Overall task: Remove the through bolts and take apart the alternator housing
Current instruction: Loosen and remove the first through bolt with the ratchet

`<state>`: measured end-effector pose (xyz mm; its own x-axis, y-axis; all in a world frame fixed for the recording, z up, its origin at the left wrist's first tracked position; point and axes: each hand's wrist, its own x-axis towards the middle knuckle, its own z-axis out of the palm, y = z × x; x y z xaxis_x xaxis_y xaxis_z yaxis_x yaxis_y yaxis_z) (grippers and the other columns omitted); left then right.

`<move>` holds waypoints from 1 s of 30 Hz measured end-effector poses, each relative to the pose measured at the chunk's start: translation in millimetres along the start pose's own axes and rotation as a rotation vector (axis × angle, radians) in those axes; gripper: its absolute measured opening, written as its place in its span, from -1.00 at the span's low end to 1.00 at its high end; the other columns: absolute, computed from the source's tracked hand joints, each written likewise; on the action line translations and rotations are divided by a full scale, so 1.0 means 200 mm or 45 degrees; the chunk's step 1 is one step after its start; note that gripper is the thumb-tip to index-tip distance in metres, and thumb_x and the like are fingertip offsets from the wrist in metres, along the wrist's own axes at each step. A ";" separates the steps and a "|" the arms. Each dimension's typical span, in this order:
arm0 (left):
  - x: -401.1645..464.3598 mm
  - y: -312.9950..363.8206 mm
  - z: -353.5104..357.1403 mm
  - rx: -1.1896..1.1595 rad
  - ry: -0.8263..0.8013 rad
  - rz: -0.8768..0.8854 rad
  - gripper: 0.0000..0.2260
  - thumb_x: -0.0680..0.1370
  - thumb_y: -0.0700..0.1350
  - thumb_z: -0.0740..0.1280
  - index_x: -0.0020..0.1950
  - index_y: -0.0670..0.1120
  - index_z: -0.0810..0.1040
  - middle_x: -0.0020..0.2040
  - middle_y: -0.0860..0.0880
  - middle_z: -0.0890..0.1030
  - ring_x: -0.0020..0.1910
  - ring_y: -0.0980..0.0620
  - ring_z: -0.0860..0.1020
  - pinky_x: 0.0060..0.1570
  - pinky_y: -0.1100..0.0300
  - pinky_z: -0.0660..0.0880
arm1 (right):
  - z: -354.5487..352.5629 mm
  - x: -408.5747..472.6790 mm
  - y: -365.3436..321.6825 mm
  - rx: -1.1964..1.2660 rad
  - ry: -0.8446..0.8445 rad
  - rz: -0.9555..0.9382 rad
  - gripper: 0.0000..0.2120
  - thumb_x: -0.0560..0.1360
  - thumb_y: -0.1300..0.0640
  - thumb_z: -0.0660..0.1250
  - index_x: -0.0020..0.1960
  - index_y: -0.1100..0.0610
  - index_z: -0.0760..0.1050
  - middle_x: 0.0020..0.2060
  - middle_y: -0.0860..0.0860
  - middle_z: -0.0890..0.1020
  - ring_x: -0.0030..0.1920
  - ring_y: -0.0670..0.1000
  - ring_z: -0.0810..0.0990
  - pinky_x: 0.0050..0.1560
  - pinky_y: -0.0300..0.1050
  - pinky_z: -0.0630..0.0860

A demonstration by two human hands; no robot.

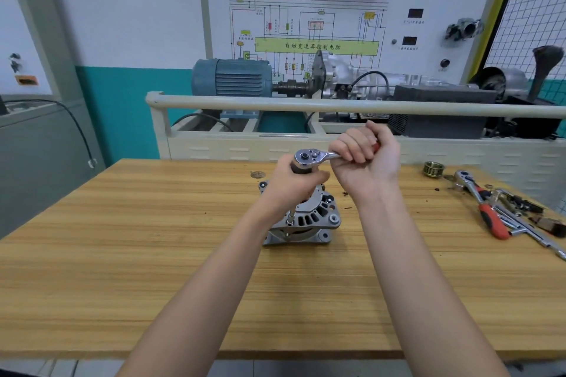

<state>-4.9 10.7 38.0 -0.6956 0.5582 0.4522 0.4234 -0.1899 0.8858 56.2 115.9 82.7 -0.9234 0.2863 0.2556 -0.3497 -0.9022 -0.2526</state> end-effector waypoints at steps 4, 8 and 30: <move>0.02 -0.02 0.07 -0.086 0.325 0.029 -0.64 0.48 -0.35 0.32 -0.42 -0.05 0.31 -0.56 0.13 0.30 -0.55 0.15 0.22 -0.51 0.28 0.19 | -0.05 -0.14 0.00 0.011 -0.073 -0.141 -0.65 0.43 0.15 0.26 -0.50 0.09 0.31 -0.54 -0.04 0.31 -0.50 -0.06 0.32 -0.32 -0.19 0.40; 0.00 -0.04 0.09 -0.060 0.300 0.055 -0.63 0.47 -0.35 0.34 -0.43 -0.04 0.31 -0.56 0.15 0.29 -0.53 0.15 0.21 -0.48 0.25 0.18 | -0.05 -0.17 -0.02 0.039 -0.023 -0.312 -0.65 0.40 0.17 0.26 -0.54 0.07 0.27 -0.59 -0.07 0.26 -0.55 -0.08 0.26 -0.41 -0.22 0.36; 0.00 -0.03 0.05 -0.057 0.219 0.123 -0.74 0.52 -0.31 0.35 -0.34 -0.20 0.37 -0.54 0.11 0.29 -0.55 0.15 0.22 -0.51 0.32 0.21 | -0.15 -0.12 0.02 -0.777 0.415 -0.598 -0.63 0.48 0.31 0.29 -0.36 0.05 0.20 -0.59 -0.09 0.21 -0.61 -0.10 0.14 -0.61 -0.28 0.12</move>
<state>-0.6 19.2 32.0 -0.7436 0.3901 0.5430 0.4694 -0.2736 0.8395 72.8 115.0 47.4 -0.6272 0.7524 0.2013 -0.6470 -0.3595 -0.6724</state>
